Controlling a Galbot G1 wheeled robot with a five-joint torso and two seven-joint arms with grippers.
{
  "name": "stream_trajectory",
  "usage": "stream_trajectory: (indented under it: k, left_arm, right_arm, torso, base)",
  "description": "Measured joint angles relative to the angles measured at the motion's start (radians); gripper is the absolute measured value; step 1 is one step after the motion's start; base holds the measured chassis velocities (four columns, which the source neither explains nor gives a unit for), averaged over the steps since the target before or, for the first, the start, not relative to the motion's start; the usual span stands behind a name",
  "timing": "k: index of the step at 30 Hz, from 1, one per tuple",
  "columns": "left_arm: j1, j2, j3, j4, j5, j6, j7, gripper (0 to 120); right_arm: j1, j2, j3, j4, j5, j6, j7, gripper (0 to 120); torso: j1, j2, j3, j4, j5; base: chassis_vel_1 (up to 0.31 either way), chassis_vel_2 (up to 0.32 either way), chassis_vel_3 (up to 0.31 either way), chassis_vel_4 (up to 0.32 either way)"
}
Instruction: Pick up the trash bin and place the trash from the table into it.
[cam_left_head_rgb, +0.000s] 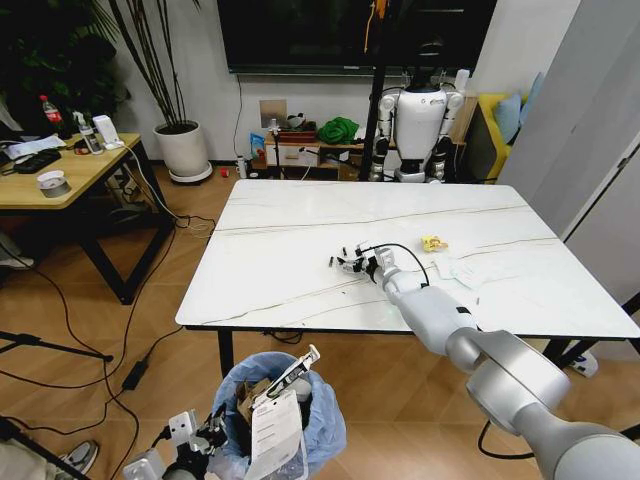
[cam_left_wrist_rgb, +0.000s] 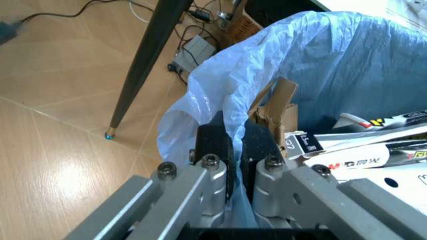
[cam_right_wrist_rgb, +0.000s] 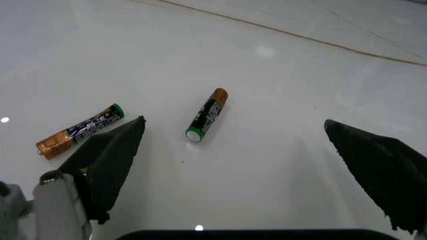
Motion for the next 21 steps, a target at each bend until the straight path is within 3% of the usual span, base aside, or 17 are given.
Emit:
stream_trajectory:
  k: [4, 21]
  left_arm:
    - [0.0, 0.001, 0.0, 0.002, 0.0, 0.0, 0.001, 0]
    - [-0.002, 0.0, -0.001, 0.006, 0.001, -0.003, 0.002, 0]
  right_arm:
    - [0.001, 0.004, 0.005, -0.005, 0.0, 0.0, -0.004, 95]
    - [-0.015, -0.008, 0.023, -0.013, 0.005, 0.001, -0.046, 29]
  torso:
    - [0.0, 0.0, 0.0, 0.0, 0.0]
    - [0.0, 0.0, 0.0, 0.0001, 0.0001]
  base:
    - [0.0, 0.0, 0.0, 0.0]
    - [0.0, 0.0, 0.0, 0.0]
